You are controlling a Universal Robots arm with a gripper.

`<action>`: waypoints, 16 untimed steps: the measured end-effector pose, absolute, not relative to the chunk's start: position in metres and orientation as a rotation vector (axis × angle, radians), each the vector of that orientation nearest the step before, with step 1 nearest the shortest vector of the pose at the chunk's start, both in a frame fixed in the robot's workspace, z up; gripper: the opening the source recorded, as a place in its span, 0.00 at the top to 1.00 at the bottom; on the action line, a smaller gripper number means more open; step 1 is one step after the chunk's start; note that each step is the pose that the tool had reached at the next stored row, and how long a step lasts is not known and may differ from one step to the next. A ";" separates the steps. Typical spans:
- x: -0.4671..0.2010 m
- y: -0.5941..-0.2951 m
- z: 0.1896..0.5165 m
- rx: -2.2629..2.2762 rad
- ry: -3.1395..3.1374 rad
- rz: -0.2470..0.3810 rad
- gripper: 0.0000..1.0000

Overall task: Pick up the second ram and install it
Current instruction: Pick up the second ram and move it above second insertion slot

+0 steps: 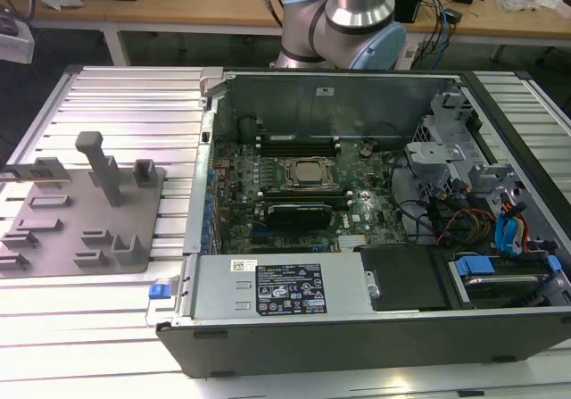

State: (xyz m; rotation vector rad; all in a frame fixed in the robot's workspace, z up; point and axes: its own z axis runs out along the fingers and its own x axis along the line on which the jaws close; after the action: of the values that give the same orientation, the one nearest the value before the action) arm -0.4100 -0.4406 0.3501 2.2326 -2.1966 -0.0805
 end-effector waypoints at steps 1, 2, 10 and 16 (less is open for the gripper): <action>-0.410 -0.441 0.351 2.233 -2.197 -0.080 0.91; -0.410 -0.441 0.353 2.233 -2.197 -0.080 0.91; -0.409 -0.441 0.375 2.233 -2.197 -0.080 0.91; -0.409 -0.441 0.388 2.233 -2.197 -0.080 0.91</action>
State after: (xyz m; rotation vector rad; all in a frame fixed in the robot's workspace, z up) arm -0.4091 -0.4406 0.3882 2.2327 -2.1966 -0.0804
